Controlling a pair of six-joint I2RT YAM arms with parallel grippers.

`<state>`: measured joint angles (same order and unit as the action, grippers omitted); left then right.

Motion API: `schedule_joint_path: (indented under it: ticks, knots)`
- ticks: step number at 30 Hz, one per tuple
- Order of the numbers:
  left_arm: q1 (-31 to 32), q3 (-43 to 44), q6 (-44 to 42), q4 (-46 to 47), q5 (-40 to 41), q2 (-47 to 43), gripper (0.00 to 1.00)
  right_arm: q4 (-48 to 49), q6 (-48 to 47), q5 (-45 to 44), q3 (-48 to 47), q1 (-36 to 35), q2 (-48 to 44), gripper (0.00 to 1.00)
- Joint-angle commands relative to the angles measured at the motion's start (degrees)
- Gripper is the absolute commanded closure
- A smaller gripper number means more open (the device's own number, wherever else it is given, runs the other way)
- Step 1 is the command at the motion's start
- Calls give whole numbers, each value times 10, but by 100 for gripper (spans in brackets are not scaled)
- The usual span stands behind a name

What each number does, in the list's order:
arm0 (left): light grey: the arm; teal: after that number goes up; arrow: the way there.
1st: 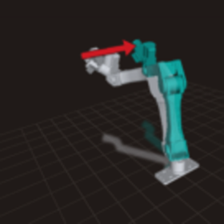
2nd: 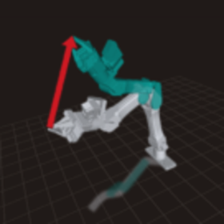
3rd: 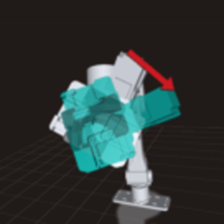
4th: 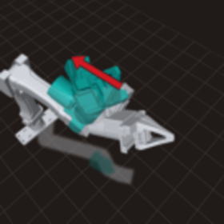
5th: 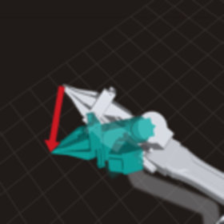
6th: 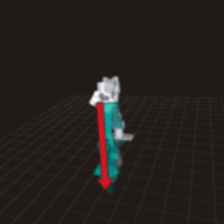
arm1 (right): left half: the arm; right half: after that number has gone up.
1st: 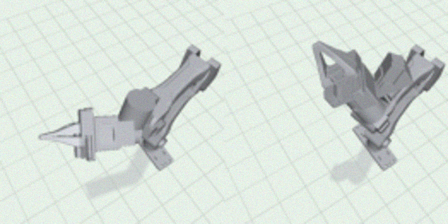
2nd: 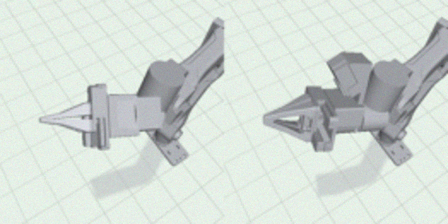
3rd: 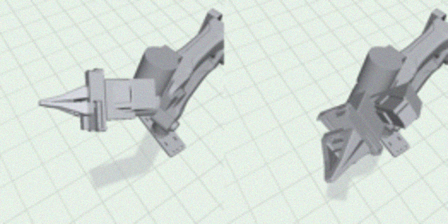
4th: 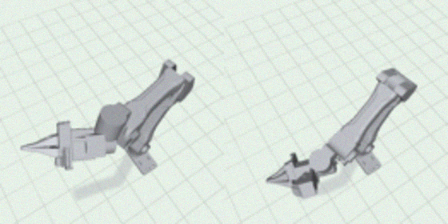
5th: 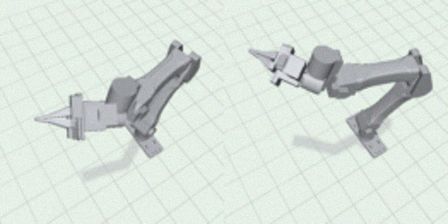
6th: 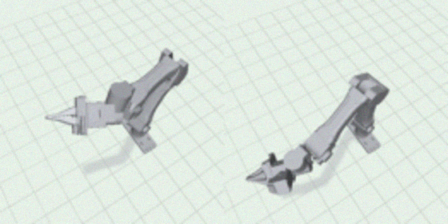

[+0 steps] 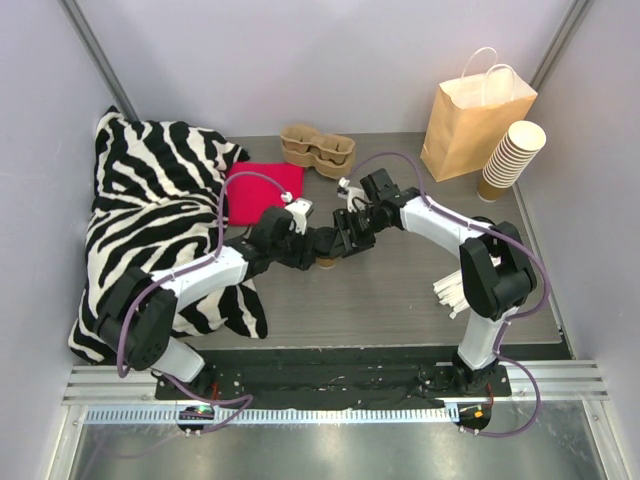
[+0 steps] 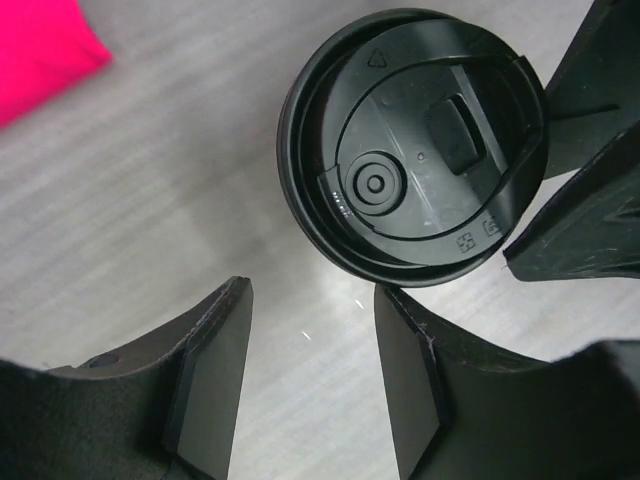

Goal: Pack the takeout coffee

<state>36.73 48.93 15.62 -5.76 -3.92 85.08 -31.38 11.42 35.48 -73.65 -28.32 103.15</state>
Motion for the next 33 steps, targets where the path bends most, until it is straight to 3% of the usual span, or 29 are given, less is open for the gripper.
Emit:
schedule_joint_path:
  ticks: [1,19,26,33]
  knots:
    - [-18,38,-25,55,-20,29,44,42,7,-23,-55,12,28,46]
    - [-124,194,-52,94,-58,192,43,112,55,-25,-272,42,217,45]
    - [-124,190,-62,66,-72,157,41,100,53,-14,-304,55,203,40]
    - [-126,171,-79,-52,-130,9,23,21,-7,49,-290,95,70,26]
